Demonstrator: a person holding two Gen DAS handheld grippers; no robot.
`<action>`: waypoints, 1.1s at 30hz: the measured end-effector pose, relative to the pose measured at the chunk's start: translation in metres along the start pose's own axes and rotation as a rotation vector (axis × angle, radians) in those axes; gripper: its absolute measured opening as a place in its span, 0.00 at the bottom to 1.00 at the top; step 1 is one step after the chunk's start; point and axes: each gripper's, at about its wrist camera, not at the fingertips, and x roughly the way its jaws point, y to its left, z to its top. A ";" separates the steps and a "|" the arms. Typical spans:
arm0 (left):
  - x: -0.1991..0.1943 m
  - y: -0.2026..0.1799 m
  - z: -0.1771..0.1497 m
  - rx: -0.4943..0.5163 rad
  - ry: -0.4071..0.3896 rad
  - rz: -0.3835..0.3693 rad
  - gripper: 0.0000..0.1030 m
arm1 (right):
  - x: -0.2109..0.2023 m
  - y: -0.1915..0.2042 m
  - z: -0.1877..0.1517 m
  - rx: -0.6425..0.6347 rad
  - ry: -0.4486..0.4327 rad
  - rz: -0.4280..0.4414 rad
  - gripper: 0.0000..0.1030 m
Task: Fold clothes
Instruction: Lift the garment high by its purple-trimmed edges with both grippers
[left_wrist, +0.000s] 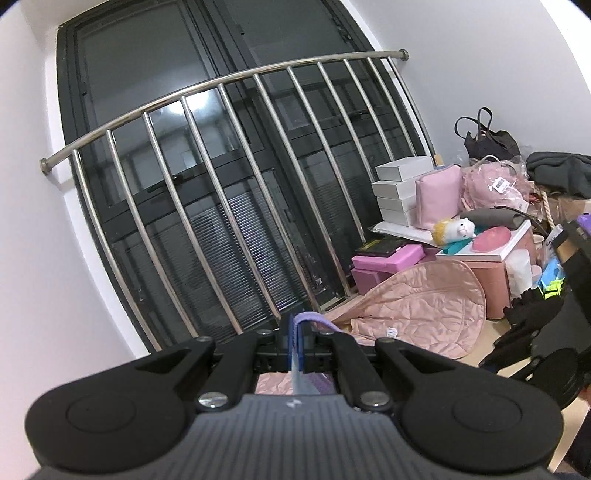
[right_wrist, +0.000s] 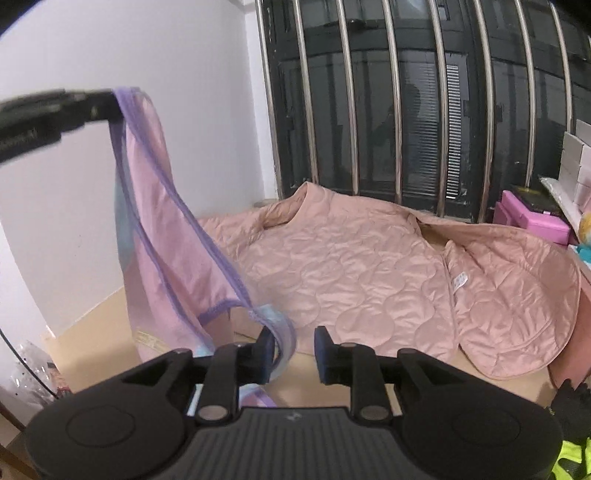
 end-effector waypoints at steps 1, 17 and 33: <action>0.000 -0.001 0.000 0.003 0.001 0.000 0.02 | 0.003 0.001 -0.001 0.006 0.003 0.009 0.22; 0.016 0.025 -0.022 -0.030 0.069 0.011 0.02 | -0.003 0.019 0.013 -0.106 0.003 -0.116 0.04; -0.003 0.065 -0.030 -0.066 0.105 -0.089 0.02 | -0.075 0.060 0.077 -0.437 -0.115 -0.349 0.04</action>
